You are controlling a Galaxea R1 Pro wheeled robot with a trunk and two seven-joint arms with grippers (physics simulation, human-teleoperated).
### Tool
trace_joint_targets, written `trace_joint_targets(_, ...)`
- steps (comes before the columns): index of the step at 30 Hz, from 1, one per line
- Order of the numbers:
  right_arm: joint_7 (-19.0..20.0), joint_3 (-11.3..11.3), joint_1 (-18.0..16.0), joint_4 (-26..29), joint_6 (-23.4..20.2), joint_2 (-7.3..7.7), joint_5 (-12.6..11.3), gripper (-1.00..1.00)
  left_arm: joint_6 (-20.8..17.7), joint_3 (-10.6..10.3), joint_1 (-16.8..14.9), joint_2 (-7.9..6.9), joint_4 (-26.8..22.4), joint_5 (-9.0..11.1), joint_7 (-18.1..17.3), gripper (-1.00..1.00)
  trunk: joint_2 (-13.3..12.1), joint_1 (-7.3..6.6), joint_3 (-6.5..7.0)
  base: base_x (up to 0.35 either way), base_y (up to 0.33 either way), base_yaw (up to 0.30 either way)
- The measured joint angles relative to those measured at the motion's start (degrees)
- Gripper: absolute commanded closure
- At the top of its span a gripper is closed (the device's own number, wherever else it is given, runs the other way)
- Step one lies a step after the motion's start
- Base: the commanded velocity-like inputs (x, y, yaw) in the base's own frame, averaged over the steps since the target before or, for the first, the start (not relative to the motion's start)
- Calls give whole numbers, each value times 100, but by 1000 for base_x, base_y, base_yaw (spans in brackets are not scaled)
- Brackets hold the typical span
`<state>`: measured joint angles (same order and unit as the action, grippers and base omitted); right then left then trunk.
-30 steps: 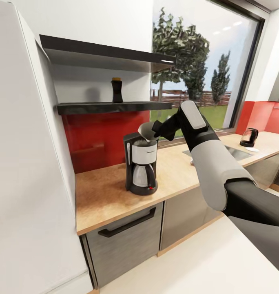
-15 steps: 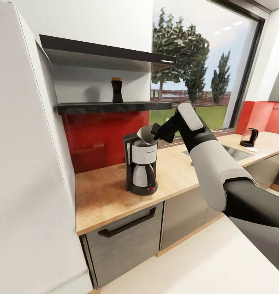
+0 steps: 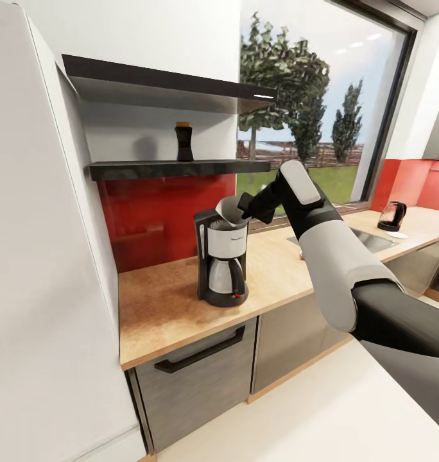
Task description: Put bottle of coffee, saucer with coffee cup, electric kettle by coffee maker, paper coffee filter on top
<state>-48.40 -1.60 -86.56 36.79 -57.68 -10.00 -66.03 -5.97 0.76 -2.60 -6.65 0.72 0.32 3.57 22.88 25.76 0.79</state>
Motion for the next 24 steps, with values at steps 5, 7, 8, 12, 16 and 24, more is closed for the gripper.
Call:
trace_joint_targets(5, -2, 0, 0, 0, 0, 0, 0, 100, -1, 1, 0, 5, 0, 0, 0, -100, 0, -1, 0, 85, 0, 0)
trace_joint_targets(7, -5, 0, 0, 0, 0, 0, 1, 100, 0, 2, 0, 6, 0, 0, 0, -100, 0, -3, 0, 274, 0, 0)
trace_joint_targets(8, -2, 0, 0, 0, 0, 0, 0, 100, -1, 3, 0, 6, 0, 0, 0, -100, 1, -3, 0, 285, 0, 0)
trace_joint_targets(12, 0, -7, 0, -10, 0, 0, 2, 100, -1, 1, 0, 6, 0, 0, 0, -100, 0, -1, 0, 136, 0, 0)
trace_joint_targets(16, 0, -8, 0, -16, 2, 0, 0, 100, -1, 2, 0, 6, 0, 0, 0, -100, 0, 0, 0, 28, 0, 0)
trace_joint_targets(24, 0, -9, 0, -25, 3, 0, 0, 100, 0, 4, 0, -2, 0, 0, 0, -100, 0, -1, 0, 100, 0, 0)
